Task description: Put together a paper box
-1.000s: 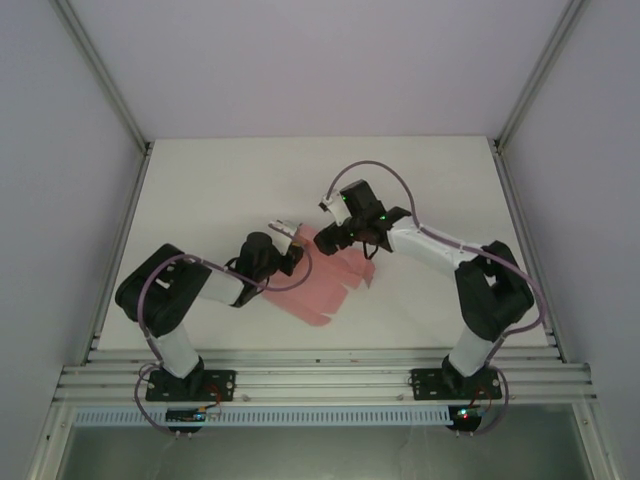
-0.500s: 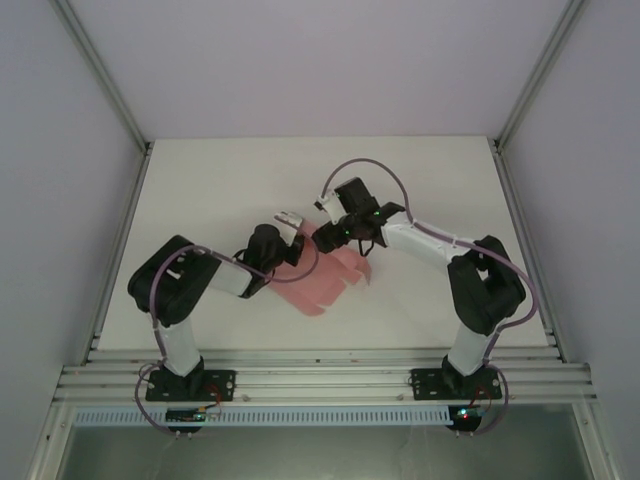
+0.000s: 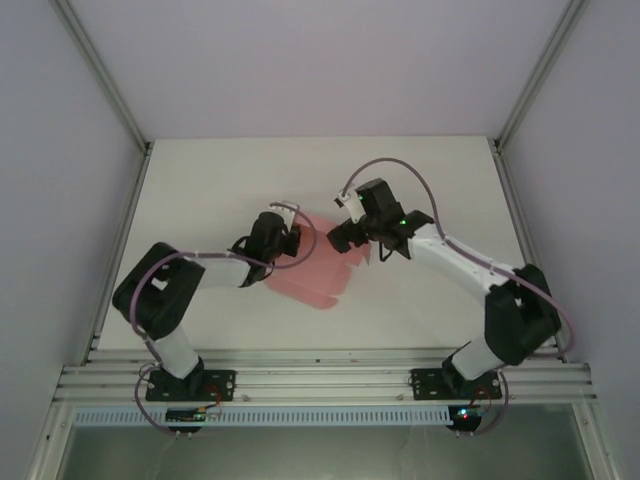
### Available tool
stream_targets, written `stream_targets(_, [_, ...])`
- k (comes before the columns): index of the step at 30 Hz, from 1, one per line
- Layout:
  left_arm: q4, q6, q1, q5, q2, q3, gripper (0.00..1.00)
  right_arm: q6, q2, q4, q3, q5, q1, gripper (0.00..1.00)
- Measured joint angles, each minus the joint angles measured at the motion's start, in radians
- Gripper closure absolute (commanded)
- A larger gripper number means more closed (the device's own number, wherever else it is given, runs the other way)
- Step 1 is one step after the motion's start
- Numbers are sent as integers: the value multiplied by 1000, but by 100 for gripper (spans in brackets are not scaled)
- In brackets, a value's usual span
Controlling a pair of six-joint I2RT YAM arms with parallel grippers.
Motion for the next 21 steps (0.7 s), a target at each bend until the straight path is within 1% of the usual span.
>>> stream_targets(4, [-171,-55,16,51,-62,51,100,-38,-143,40,-53,7,-25,1])
stream_targets(10, [-303,-145,45,130,-169,15,100,-52,-290,50,-113,25,-45,1])
stream_targets(15, [-363,-184,47,170,-231,14,100,-42,-296,62,-186,58,-44,1])
stream_targets(21, [-394,-203,44,188,-237,14,100,-5,-219,115,-195,86,-26,1])
